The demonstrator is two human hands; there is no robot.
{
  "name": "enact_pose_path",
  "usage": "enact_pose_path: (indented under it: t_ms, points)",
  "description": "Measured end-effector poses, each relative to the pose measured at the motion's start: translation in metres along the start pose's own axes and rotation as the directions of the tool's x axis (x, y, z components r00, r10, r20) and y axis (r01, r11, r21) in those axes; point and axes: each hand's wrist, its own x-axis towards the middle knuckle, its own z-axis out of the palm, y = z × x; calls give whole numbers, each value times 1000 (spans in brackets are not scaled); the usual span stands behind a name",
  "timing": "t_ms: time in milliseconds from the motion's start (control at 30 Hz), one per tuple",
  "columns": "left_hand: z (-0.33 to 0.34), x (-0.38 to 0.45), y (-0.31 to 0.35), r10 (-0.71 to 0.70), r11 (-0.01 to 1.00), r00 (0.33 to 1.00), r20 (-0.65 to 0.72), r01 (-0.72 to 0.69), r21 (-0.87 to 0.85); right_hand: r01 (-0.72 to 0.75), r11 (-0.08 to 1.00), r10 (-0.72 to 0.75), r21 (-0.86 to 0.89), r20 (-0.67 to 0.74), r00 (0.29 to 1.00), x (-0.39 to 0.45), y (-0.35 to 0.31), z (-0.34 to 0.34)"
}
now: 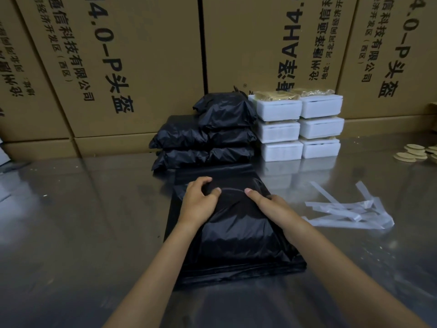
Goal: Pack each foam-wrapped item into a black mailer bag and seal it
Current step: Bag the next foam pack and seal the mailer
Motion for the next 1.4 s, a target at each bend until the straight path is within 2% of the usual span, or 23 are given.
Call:
enact_pose_path:
  t_ms: [67, 133, 233, 333, 400, 467, 567, 667, 700, 767, 867, 967, 1100, 1233, 1300, 1400]
  points:
    - [-7, -7, -7, -49, 997, 997, -67, 45, -68, -62, 998, 62, -13, 41, 997, -8, 2, -8]
    - [-17, -16, -16, -114, 990, 990, -78, 106, -92, -94, 992, 97, -84, 33, 995, -16, 4, -17]
    - [-30, -33, -24, -233, 970, 972, 30, 234, -58, -120, 978, 127, -169, 28, 992, -22, 9, -23]
    - [-35, -50, -16, -366, 900, 902, 227, 405, -160, -116, 989, 126, -93, 118, 985, -24, 14, -22]
    - [-38, -54, -14, -356, 849, 885, 300, 441, -291, -76, 997, 71, 14, 224, 972, -29, 15, -22]
    - [-41, -57, -14, -293, 800, 887, 357, 432, -416, -55, 973, -13, 223, 292, 956, -33, 11, -21]
    - [-45, -56, -7, -159, 691, 895, 418, 403, -600, 51, 910, -137, 411, 180, 974, -35, -9, -13]
    - [-53, -42, 10, -80, 572, 929, 360, 339, -747, 155, 846, -200, 511, 33, 979, -33, -39, -3]
    - [-55, -38, 16, -40, 577, 951, 308, 273, -770, 173, 822, -214, 543, 13, 977, -31, -48, -1]
    - [-56, -31, 27, 63, 666, 983, 170, 85, -741, 182, 787, -220, 589, -7, 975, -23, -65, 1]
    - [-55, -19, 36, 186, 861, 982, -44, -184, -474, 230, 772, -268, 593, -25, 963, -10, -94, 4]
    - [-62, 15, 51, 273, 908, 952, -141, -303, -290, 294, 757, -337, 584, -36, 941, 6, -133, 3]
    - [-67, 86, 94, 359, 875, 920, -159, -391, -286, 355, 708, -388, 610, -84, 918, 43, -186, -13]
    - [-50, 160, 126, 350, 843, 921, -171, -390, -371, 415, 596, -463, 687, -128, 877, 102, -210, -40]
    - [-32, 189, 127, 322, 858, 933, -163, -360, -368, 385, 625, -460, 679, -79, 885, 135, -209, -52]
    - [-6, 222, 117, 251, 893, 952, -173, -297, -339, 358, 738, -403, 572, -52, 914, 178, -202, -59]
